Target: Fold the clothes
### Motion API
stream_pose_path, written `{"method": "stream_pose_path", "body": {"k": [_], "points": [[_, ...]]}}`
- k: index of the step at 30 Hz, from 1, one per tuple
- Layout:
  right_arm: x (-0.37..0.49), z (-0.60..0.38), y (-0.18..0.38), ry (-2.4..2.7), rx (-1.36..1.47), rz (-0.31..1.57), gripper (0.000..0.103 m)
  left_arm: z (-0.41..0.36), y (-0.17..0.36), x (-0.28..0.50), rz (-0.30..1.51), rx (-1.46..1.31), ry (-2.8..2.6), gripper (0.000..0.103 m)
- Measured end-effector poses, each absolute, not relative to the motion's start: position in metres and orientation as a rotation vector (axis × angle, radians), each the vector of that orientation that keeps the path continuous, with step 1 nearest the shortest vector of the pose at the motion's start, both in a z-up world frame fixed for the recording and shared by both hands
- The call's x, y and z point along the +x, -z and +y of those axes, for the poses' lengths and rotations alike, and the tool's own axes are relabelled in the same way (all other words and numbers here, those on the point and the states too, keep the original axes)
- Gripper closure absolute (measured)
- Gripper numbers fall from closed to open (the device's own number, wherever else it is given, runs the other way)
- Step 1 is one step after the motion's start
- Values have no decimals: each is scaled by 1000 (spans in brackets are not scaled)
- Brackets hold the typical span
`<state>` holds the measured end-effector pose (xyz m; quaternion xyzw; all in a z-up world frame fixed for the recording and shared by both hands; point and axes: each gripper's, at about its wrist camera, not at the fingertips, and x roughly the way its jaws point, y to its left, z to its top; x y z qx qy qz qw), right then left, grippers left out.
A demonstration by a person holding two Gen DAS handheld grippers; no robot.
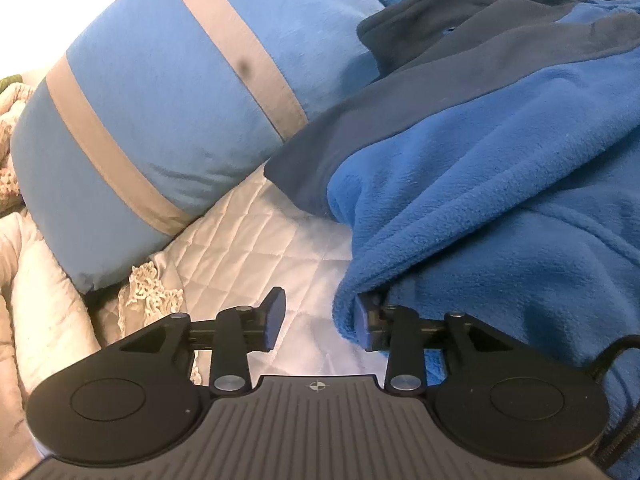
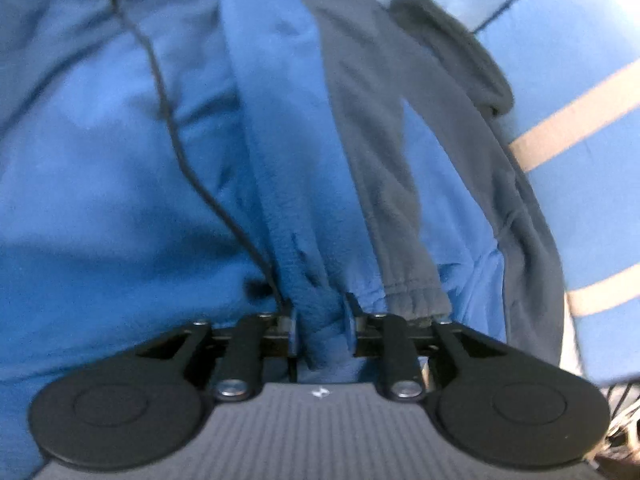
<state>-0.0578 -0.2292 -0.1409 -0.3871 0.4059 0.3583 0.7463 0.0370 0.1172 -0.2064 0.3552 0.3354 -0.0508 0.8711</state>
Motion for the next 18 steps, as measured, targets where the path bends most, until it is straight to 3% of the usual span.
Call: {"method": "stream_pose_path", "body": {"k": [2,9,11,13,18], "points": [[-56,-239,126,-808,-770,892,28,118,207,37,700,739,106,64],[-8,-298,88,-718,-321,928,29,119,206,36,697,732,105,62],[11,-311,96,-646,-145,978,54,120,206,38,695,726,94,56],[26,-316,110,-606,-45,1023,65,122,204,38,696,698,75,51],[42,-320,142,-545,165,1084,69,133,196,39,714,602,52,40]]}}
